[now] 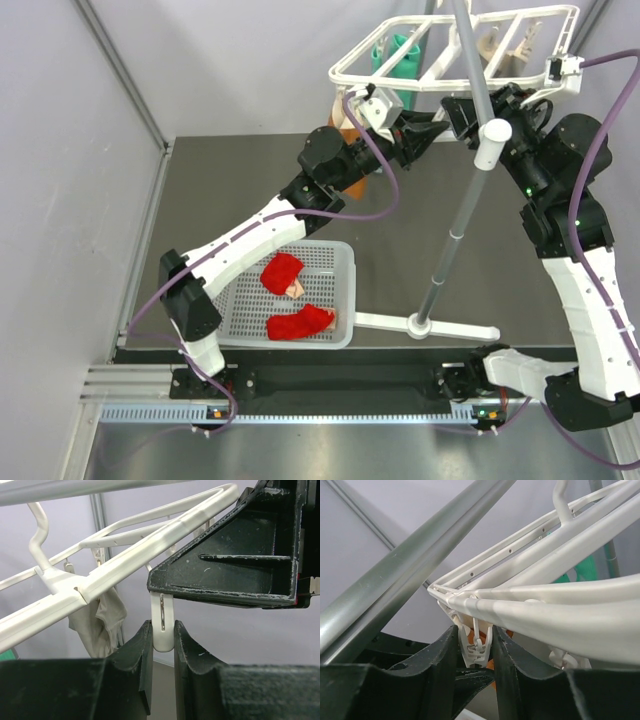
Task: Clip the socks to the hanger
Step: Open the clamp at the hanger.
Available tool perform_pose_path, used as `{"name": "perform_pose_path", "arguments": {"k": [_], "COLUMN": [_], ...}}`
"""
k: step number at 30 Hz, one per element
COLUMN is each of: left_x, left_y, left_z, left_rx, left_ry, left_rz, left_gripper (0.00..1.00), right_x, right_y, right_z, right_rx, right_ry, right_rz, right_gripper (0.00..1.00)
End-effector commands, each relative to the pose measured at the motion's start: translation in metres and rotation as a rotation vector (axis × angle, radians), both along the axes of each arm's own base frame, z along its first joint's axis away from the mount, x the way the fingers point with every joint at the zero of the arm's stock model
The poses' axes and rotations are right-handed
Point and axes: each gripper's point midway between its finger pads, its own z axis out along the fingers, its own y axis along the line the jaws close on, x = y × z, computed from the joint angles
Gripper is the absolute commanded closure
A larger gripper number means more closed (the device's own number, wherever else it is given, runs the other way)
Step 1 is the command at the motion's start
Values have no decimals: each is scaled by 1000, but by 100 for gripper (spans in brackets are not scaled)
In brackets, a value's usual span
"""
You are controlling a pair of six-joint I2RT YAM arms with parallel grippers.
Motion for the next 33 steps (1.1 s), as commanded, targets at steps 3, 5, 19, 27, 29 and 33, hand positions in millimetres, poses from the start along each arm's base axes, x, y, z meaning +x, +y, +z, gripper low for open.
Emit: {"name": "perform_pose_path", "arguments": {"k": [3, 5, 19, 27, 29, 33], "left_x": [-20, -20, -32, -22, -26, -18], "left_y": [13, 13, 49, 37, 32, 17], "left_z": [27, 26, 27, 30, 37, 29], "left_rx": [-42, -40, -62, -48, -57, -33], "left_ry": [-51, -49, -8, -20, -29, 0], "left_rz": [-31, -28, 31, 26, -7, -30], "left_gripper": [100, 100, 37, 39, 39, 42], "right_x": [-10, -10, -6, -14, -17, -19], "right_y": [6, 8, 4, 7, 5, 5], "right_z": [18, 17, 11, 15, 17, 17], "right_rx": [25, 20, -3, 6, 8, 7], "right_ry": [-65, -66, -38, -43, -48, -48], "right_rz": [36, 43, 16, 46, 43, 47], "right_gripper": [74, 78, 100, 100, 100, 100]}}
